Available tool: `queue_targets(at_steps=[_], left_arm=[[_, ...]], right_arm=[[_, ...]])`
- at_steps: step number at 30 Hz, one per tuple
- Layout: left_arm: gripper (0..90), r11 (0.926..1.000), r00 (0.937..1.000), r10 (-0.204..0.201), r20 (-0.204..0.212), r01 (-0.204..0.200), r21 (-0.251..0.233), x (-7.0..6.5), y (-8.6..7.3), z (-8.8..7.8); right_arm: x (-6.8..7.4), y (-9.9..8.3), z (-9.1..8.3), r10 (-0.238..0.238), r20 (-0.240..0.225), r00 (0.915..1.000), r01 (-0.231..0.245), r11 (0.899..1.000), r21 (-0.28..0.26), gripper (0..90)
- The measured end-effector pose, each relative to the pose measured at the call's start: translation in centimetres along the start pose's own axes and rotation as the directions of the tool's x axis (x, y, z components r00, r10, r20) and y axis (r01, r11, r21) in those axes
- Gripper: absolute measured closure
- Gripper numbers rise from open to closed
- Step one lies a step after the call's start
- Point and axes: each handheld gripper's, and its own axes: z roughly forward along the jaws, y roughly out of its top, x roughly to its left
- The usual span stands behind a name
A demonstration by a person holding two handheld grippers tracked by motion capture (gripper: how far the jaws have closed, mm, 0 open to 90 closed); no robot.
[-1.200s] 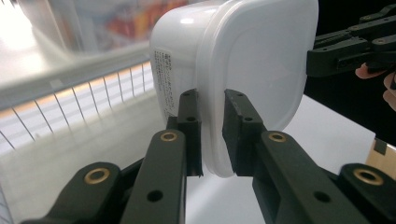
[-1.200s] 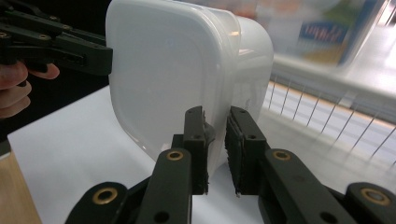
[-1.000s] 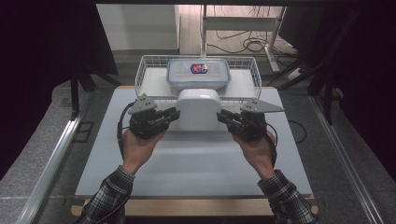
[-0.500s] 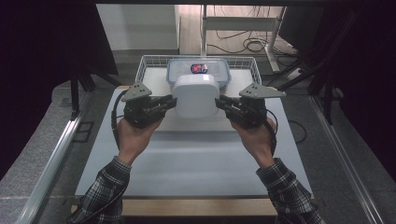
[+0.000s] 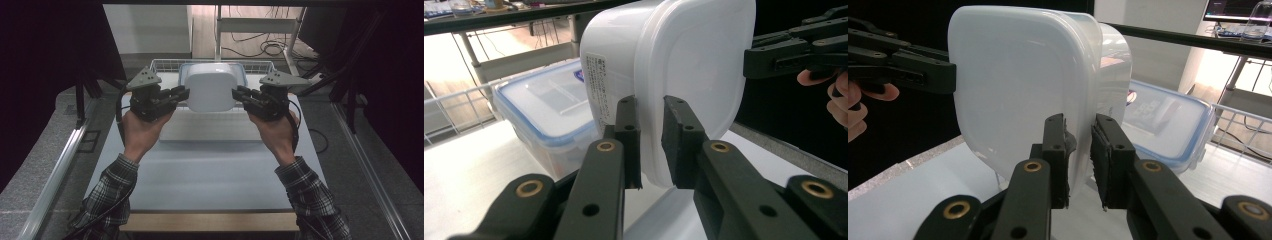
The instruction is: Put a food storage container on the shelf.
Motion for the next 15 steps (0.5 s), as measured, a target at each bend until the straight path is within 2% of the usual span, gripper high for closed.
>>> queue_targets(at_steps=[8, 15], left_arm=[[78.7, 1.0000, 1.0000, -0.005, -0.002, 0.005, -0.001, 0.5, 1.1, 0.2], [78.5, 0.9992, 0.9991, -0.039, 0.015, 0.039, -0.008, 1.4, 1.6, 0.7]], right_arm=[[-0.6, 1.1, 0.4, 0.008, 0.004, 1.0000, -0.008, 1.000, -0.003, 76.1], [-1.1, 1.6, 1.0, 0.032, -0.001, 0.9995, -0.032, 0.999, -0.014, 75.8]])
